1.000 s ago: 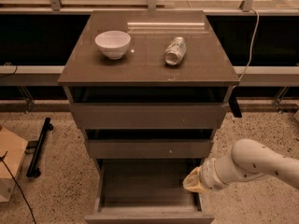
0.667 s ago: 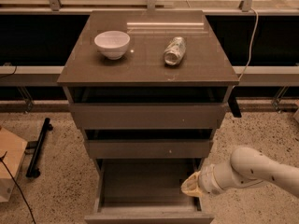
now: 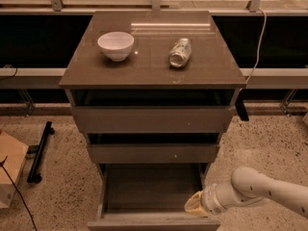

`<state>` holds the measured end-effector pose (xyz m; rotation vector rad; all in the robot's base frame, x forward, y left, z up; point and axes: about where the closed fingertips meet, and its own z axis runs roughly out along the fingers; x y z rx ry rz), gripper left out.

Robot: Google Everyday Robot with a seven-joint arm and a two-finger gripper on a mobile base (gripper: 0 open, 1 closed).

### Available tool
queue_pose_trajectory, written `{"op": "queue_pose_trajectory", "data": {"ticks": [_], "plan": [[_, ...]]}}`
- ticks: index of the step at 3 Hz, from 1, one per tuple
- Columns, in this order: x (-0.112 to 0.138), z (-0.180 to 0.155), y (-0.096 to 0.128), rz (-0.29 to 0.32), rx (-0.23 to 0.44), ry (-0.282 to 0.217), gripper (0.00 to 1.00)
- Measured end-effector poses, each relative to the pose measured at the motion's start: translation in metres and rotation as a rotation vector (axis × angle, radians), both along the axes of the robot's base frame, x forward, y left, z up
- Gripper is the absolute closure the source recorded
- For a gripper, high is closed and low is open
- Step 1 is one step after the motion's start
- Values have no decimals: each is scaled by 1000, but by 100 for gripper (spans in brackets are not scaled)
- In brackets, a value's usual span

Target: Close bottom drawer

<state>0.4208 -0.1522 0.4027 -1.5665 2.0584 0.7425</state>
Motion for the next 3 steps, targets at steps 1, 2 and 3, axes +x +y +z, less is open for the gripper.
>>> {"op": "queue_pose_trajectory", "data": {"ticks": [1, 2, 3], "plan": [[-12, -38, -3, -22, -8, 69, 100], [-15, -43, -3, -23, -6, 78, 100], [-17, -55, 0, -30, -8, 74, 100]]}}
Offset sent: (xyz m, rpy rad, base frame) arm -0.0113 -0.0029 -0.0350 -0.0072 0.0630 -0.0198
